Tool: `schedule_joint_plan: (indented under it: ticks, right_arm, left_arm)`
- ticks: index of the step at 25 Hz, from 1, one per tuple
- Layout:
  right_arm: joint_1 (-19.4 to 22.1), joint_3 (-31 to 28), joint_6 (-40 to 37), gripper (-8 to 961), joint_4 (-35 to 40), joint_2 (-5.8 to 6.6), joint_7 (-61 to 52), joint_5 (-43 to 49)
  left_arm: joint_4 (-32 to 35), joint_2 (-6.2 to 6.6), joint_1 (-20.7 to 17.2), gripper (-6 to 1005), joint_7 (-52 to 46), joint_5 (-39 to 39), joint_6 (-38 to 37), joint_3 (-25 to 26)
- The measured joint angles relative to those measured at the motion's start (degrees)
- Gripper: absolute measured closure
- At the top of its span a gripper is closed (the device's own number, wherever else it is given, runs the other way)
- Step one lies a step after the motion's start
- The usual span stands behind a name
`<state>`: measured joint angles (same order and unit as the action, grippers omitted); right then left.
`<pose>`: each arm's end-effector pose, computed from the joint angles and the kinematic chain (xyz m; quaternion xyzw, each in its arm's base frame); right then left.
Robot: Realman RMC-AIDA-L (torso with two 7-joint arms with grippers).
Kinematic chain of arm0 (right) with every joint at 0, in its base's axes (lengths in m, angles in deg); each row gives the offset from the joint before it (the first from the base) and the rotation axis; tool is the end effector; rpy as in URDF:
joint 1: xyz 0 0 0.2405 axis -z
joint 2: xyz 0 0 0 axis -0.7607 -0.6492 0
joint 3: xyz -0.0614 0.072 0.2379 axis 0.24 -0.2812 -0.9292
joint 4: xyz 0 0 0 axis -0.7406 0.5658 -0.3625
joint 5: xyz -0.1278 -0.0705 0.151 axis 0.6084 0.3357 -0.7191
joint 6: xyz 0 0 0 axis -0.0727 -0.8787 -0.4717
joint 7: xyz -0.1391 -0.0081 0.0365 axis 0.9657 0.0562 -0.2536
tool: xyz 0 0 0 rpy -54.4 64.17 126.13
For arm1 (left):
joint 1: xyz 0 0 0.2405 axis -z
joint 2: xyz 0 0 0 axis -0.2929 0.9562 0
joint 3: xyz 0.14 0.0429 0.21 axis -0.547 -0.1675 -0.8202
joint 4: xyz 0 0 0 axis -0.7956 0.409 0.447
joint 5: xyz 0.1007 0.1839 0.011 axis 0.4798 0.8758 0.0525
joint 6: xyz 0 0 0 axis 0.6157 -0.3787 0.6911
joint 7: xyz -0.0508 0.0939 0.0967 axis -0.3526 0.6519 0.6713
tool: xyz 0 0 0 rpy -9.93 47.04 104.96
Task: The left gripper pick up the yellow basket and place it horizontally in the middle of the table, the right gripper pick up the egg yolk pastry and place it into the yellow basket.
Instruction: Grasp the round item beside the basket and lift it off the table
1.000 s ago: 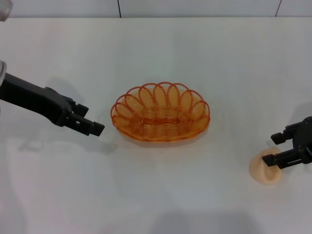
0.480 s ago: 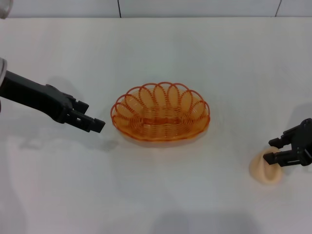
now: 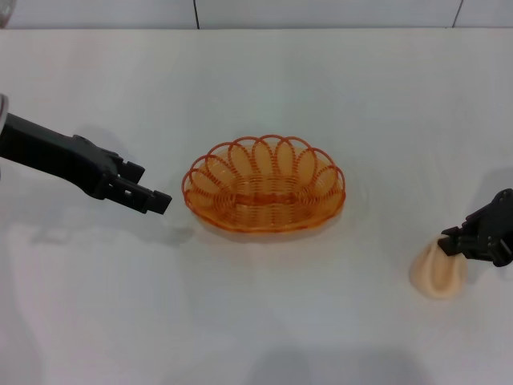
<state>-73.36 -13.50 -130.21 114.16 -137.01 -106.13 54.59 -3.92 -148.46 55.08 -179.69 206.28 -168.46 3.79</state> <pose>0.2474 0.3212 0.0344 -0.9614 0.2560 -0.0363 0.0937 -0.2245 0.3511 0.0631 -0.9380 -0.3440 0.0062 0.0424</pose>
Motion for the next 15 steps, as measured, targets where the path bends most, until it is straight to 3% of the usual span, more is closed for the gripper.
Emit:
schedule_joint_plan:
  ticks: [5,15]
  right_arm:
    - [0.03,-0.13,-0.13,857,0.56,0.00,-0.03,-0.21]
    - [-0.47,0.22,-0.57,919,6.35,-0.01,-2.10,-3.83]
  left_arm:
    - [0.19,-0.12,-0.23,110,0.07,-0.25,0.23,0.10]
    - [0.13,0.02,-2.41,110,4.51,-2.95,2.61,0.95]
